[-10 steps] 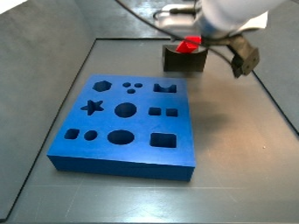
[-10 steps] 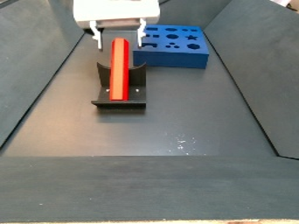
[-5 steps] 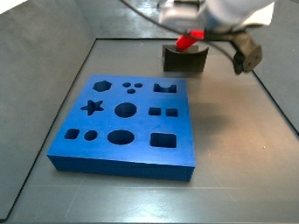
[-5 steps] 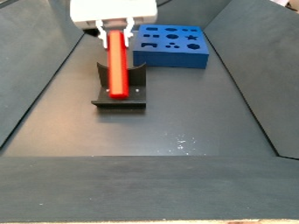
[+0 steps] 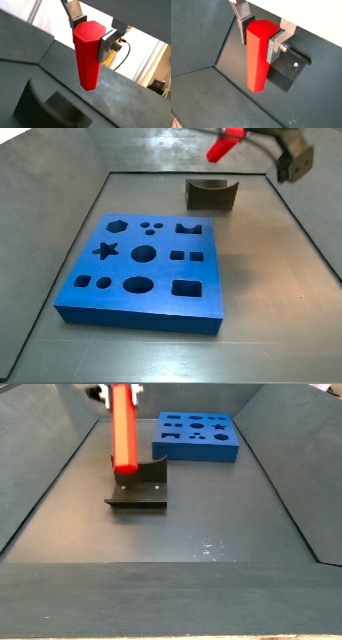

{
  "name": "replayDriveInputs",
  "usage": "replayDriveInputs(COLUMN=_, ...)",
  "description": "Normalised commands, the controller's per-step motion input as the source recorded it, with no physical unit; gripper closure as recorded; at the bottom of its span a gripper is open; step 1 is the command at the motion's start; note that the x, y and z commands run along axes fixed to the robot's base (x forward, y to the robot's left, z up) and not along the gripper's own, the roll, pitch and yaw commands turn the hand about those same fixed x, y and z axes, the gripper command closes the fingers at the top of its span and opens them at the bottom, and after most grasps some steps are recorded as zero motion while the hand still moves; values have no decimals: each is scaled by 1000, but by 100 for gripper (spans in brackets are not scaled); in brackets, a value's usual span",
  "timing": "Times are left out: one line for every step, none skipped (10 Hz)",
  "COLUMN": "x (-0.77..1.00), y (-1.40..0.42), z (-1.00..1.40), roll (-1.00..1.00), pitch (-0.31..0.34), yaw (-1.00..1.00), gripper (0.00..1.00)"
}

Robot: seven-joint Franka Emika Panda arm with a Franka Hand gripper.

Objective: Pick up the hexagon object. Move up. Place the hexagon object on the fixture. Regrasp the hexagon object. Move to above the board. Insert the hexagon object.
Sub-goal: Move to above the board.

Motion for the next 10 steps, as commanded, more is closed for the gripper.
replayDriveInputs(x=128, y=60, z=1000, roll=-35, pitch=281, yaw=239, gripper=100)
replayDriveInputs(x=125, y=40, z=1000, roll=-26, pitch=184, yaw=276, gripper=100)
replayDriveInputs(x=121, y=29, z=1000, roll=-23, pitch=146, yaw=282, gripper=100)
replayDriveInputs(x=85, y=9, z=790, roll=-19, pitch=78, yaw=263, gripper=100)
replayDriveInputs(x=61, y=0, z=622, roll=-22, pitch=30, yaw=240, gripper=100)
replayDriveInputs(x=33, y=-6, z=408, roll=-26, pitch=-20, yaw=194, gripper=100)
replayDriveInputs(x=14, y=-4, z=209, roll=-33, pitch=-54, yaw=142, gripper=100)
replayDriveInputs(x=-780, y=-1000, z=347, roll=-1000, pitch=-139, yaw=42, gripper=100)
replayDriveInputs(x=-787, y=-1000, z=348, roll=-1000, pitch=-153, yaw=37, gripper=100)
replayDriveInputs(x=-843, y=-1000, z=364, roll=-1000, pitch=-182, yaw=31, gripper=100)
